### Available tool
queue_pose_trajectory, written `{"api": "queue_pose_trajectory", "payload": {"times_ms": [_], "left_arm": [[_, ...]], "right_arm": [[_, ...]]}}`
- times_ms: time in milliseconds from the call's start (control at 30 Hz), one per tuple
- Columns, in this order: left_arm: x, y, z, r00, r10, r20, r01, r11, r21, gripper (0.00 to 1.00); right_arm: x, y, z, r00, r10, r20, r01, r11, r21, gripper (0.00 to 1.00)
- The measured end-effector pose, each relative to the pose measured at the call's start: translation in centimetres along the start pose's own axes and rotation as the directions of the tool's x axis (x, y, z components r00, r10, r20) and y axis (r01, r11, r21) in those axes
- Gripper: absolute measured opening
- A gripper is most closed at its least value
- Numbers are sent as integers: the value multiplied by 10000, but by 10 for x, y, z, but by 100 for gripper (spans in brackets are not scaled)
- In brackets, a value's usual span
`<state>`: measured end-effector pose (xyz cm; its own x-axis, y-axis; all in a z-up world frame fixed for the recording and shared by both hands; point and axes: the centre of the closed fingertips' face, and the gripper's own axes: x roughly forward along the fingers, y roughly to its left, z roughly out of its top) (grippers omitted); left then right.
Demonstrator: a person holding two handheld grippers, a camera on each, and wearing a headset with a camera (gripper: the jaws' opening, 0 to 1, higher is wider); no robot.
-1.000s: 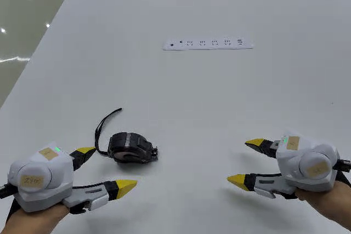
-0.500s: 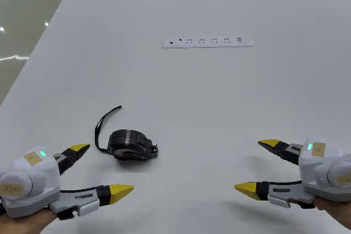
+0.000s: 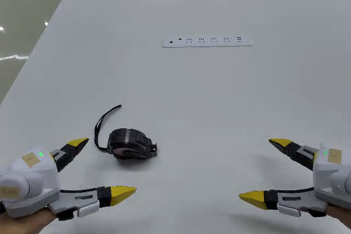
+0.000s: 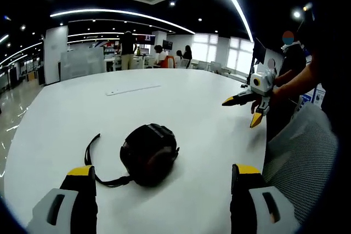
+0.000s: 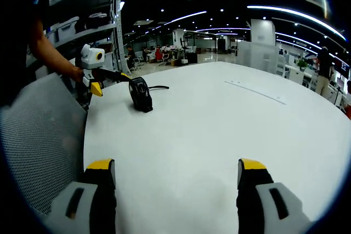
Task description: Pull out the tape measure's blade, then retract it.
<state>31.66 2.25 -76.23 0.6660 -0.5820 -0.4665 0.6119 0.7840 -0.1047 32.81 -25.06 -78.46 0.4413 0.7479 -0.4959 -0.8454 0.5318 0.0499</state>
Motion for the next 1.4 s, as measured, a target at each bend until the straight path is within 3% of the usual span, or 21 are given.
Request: {"api": "queue_pose_trajectory", "payload": {"times_ms": [300,1400], "left_arm": [[-2,-2,-2,10000,-55,-51,55,9999,101,100],[2,-3,-2,9993,-290,-218,301,9980,547,100]], "right_arm": [[8,11,11,9991,260,333,-258,9996,-93,100],[7,9,7,9998,169,108,-165,9990,-422,100]]}}
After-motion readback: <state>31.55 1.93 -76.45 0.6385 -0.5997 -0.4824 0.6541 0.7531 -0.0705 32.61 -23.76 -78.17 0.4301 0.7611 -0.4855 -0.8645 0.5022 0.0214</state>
